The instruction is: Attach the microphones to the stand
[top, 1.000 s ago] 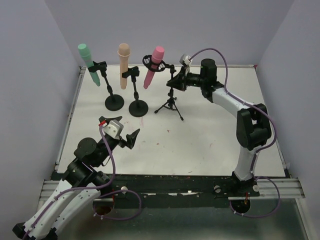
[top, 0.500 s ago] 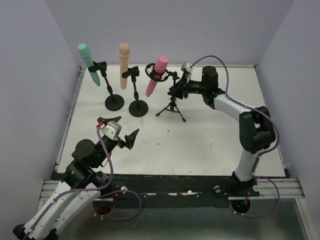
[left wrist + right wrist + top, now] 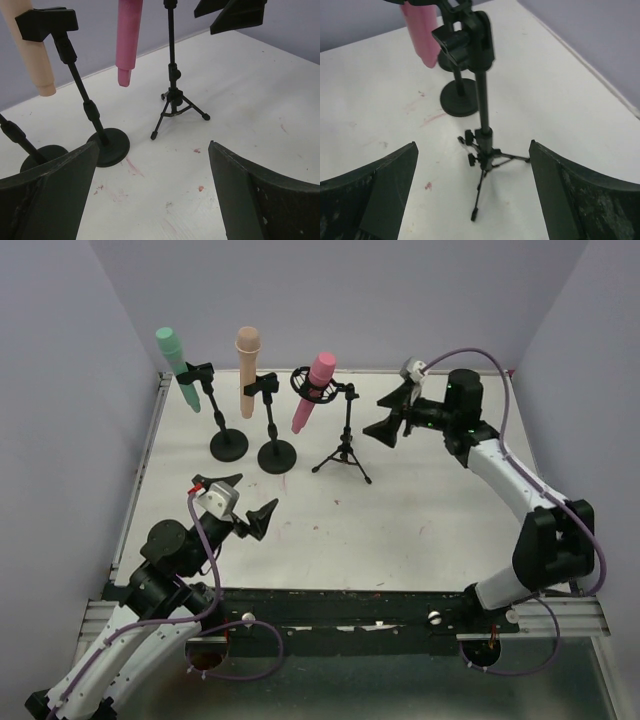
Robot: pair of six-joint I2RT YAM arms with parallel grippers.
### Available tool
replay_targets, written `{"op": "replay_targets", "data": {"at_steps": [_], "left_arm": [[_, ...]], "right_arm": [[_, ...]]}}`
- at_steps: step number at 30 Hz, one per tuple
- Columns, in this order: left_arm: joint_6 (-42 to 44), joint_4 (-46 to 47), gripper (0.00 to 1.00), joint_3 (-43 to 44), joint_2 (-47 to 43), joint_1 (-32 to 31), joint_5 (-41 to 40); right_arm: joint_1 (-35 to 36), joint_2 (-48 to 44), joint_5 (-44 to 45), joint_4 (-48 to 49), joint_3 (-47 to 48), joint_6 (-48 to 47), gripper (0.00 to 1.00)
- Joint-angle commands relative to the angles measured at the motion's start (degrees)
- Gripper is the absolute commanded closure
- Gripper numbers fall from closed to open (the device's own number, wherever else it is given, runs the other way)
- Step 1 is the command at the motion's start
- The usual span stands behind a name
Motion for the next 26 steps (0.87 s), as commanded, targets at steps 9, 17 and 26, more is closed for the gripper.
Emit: {"op": "replay_targets", "data": {"at_steps": [9, 17, 26], "left_arm": [[-3.72, -7.87, 0.01, 5.93, 4.25, 0.98, -11.31], [-2.58, -4.97, 0.01, 3.47, 1.17, 0.98, -11.05], [-2.14, -4.62, 0.01, 2.94, 1.7, 0.89, -12.01]], "right_arm": [[-14.65, -35.51, 45.9, -31.67, -3.97, 19.51, 0.0], [-19.92, -47.14, 46.98, -30.46, -13.03, 18.39, 0.0], [-19.92, -46.18, 41.26, -26.86, -14.79, 15.66, 0.0]]}}
